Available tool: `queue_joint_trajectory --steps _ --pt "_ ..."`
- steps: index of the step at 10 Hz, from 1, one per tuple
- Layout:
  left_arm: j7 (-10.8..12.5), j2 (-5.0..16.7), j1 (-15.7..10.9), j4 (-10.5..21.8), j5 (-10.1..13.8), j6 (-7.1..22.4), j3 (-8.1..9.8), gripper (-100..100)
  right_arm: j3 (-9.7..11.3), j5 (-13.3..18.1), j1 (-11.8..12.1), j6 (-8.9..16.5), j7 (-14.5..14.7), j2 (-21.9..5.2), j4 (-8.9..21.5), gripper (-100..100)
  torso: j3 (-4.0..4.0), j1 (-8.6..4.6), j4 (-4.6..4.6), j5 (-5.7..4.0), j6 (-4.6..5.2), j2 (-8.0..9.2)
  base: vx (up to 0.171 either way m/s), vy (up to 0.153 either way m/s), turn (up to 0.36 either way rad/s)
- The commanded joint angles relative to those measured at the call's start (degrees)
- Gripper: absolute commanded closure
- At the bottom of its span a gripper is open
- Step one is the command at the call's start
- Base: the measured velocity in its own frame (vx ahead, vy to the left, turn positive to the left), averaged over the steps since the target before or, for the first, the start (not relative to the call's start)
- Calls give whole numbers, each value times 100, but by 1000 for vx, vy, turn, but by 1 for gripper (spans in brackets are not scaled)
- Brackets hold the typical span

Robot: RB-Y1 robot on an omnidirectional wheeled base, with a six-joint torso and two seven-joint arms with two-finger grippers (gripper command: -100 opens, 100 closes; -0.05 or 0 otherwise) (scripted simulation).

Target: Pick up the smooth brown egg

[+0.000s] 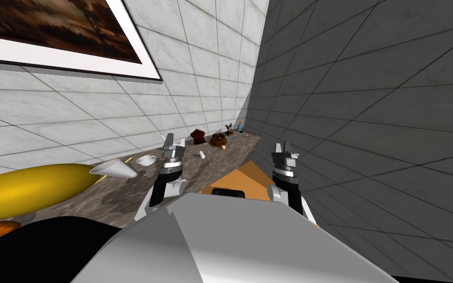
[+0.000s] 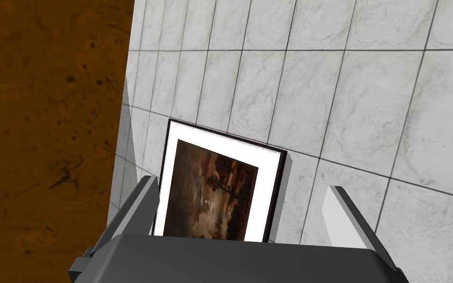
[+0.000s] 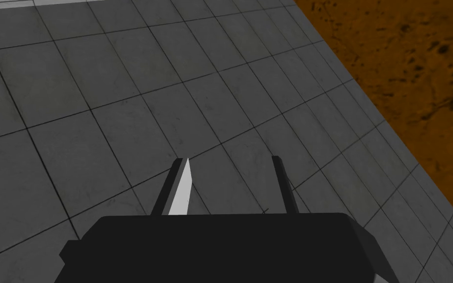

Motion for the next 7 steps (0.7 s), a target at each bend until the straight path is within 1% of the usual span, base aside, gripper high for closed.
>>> queue_joint_trajectory --steps 1,4,7 --pt "-114 55 78 -36 114 40 215 -100 0 0 0 0 0 0 0 0 0 0 0 0 0 0 -52 -11 -55" --pt "-318 131 345 -94 356 142 617 -100 0 0 0 0 0 0 0 0 -7 -11 -2 -3 1 -12 -29 -34 -106" --pt "-504 245 766 -119 638 289 1011 -100 0 0 1 0 0 0 0 0 -15 -20 -6 -5 2 -25 6 -58 -143"
